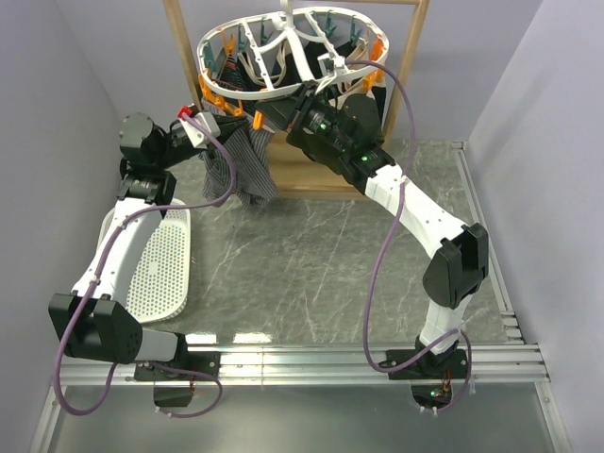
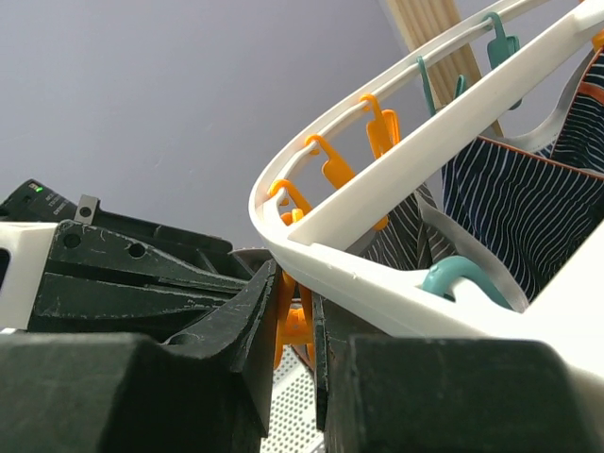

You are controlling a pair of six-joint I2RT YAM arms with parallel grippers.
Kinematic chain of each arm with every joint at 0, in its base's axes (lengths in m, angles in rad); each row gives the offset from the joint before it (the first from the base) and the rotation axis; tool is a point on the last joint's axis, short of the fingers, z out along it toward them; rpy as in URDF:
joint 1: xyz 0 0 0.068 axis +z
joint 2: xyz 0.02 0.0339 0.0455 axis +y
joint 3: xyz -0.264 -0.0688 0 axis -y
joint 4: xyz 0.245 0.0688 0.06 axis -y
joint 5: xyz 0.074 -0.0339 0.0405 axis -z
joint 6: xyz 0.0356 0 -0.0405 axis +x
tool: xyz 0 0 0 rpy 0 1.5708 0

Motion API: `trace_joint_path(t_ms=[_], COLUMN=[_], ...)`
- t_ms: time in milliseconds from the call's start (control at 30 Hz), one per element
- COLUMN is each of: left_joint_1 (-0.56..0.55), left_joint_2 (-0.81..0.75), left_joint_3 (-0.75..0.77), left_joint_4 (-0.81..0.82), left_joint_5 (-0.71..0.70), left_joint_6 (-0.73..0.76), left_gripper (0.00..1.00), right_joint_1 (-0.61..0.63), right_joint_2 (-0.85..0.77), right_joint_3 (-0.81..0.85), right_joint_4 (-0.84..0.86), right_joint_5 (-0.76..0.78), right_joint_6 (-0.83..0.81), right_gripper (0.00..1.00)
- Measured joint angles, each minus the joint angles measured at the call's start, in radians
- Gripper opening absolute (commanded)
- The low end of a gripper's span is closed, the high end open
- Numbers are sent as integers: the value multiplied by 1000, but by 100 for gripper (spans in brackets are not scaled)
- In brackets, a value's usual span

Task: Clip the underwear to the hanger

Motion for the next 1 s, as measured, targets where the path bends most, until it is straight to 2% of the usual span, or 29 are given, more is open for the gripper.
trace_joint_path(t_ms=[1000], left_joint_1=[26], left_joint_2=[34], left_joint_3=[45], left_joint_4=[98], left_joint_5=[7], left_joint_6=[-203], left_gripper=[0], right_joint_1=[-8], right_joint_2=[-4], right_joint_3=[-55], right_joint_4=[77], right_joint_5=[-23], right_joint_6=[0], right_gripper=[0])
